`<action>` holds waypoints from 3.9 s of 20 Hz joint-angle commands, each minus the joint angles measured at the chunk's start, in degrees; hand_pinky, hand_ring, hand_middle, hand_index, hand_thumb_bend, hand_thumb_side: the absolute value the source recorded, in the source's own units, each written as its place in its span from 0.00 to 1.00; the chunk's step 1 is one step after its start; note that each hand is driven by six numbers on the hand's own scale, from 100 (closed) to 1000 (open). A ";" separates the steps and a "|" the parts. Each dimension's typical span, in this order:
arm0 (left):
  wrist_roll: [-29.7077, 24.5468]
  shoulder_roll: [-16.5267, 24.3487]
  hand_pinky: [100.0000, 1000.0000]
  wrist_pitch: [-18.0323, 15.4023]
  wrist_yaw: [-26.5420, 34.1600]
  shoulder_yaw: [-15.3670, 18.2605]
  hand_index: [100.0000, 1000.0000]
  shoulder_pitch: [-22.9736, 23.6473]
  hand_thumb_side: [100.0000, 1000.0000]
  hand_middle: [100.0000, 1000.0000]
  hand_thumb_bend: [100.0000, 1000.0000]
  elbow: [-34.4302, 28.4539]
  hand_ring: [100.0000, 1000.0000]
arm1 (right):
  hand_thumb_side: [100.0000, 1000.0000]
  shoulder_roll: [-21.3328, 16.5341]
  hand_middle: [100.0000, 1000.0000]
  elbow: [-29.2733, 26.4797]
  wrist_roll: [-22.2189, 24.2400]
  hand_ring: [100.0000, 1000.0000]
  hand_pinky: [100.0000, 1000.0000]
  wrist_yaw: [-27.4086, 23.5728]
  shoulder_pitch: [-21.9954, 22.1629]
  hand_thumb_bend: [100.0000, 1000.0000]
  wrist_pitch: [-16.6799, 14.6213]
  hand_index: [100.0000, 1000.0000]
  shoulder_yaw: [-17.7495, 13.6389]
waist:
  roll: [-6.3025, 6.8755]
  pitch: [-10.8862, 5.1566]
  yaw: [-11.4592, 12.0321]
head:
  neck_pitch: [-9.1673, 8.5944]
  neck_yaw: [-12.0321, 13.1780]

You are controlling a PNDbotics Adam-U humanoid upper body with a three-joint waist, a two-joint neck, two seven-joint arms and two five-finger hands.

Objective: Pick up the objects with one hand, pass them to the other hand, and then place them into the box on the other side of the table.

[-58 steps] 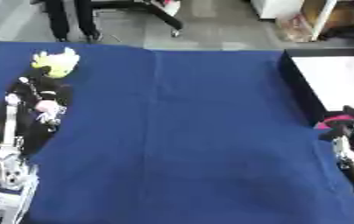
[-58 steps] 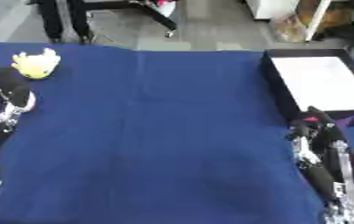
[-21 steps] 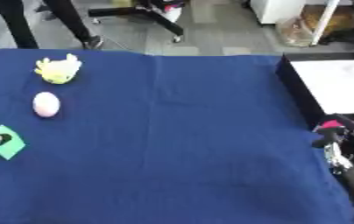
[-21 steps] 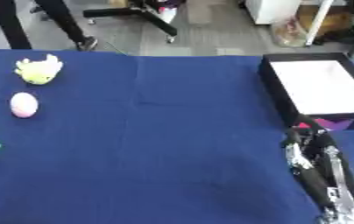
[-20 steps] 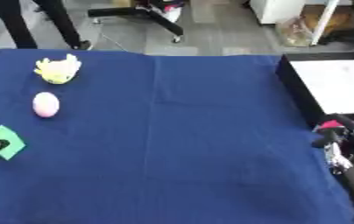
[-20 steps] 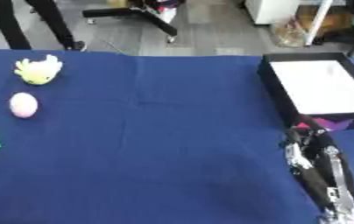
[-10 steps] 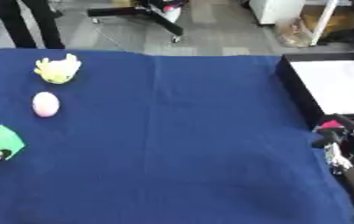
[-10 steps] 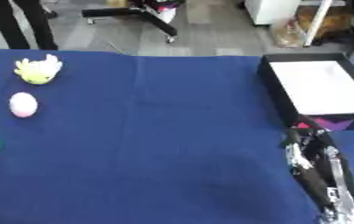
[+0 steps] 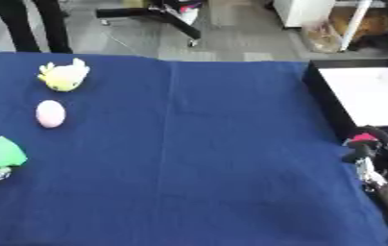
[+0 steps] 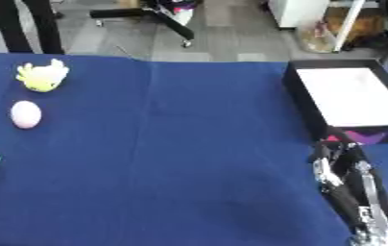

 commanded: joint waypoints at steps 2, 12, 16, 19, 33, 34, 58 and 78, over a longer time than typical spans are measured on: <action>2.22 0.84 0.65 -0.74 2.02 -0.38 0.76 -1.12 0.28 0.51 0.39 0.00 0.54 | 0.44 -0.84 0.58 -0.53 0.28 0.51 0.63 -0.07 -0.18 0.00 -0.08 0.88 0.03 | 0.10 -0.56 -0.09 | -0.29 0.19; 11.24 0.16 0.48 -1.92 5.30 0.07 0.51 -0.69 0.02 0.22 0.00 -3.03 0.33 | 0.45 -0.81 0.58 -0.46 0.42 0.51 0.63 -0.13 -0.17 0.00 -0.04 0.88 0.14 | 0.06 -0.57 -0.11 | -0.24 0.18; 16.46 -0.35 0.44 -4.11 8.68 0.00 0.48 -0.22 0.02 0.18 0.00 -9.70 0.30 | 0.45 -0.95 0.58 -0.33 1.38 0.50 0.63 -0.24 -0.23 0.00 -0.10 0.88 1.15 | 0.07 -0.56 0.02 | -0.14 -0.02; 18.46 -0.63 0.43 -6.79 10.96 -1.67 0.48 -0.74 0.02 0.17 0.00 -16.55 0.30 | 0.45 -1.33 0.58 -0.15 4.09 0.50 0.63 -0.86 -0.45 0.00 -0.22 0.88 3.55 | 0.06 -0.58 0.15 | -0.09 -0.13; 12.38 -3.52 0.45 -14.75 18.79 -15.06 0.49 -9.70 0.03 0.19 0.00 -31.74 0.31 | 0.50 -8.06 0.57 -3.69 18.21 0.51 0.63 -10.11 -5.92 0.00 3.64 0.88 17.34 | -0.07 -0.58 0.49 | -0.03 -2.63; 11.55 -3.59 0.45 -15.55 19.34 -16.41 0.49 -10.24 0.03 0.19 0.00 -31.45 0.31 | 0.50 -8.57 0.57 -3.91 19.04 0.51 0.63 -10.94 -6.37 0.00 4.38 0.88 18.69 | -0.09 -0.60 0.59 | 0.01 -2.76; 0.83 -0.64 0.48 -17.74 22.62 -30.73 0.51 -15.71 0.05 0.20 0.00 -28.06 0.33 | 0.50 -15.72 0.55 -5.16 31.73 0.49 0.62 -20.89 -14.07 0.00 15.31 0.97 25.60 | -0.30 -0.82 0.46 | 0.99 -2.51; 0.31 1.22 0.48 -16.67 24.64 -32.02 0.52 -16.58 0.04 0.21 0.00 -28.91 0.33 | 0.46 -15.11 0.57 -3.13 20.19 0.49 0.61 -0.42 -19.88 0.00 18.48 0.98 25.13 | -0.26 -0.98 0.09 | 0.88 -4.45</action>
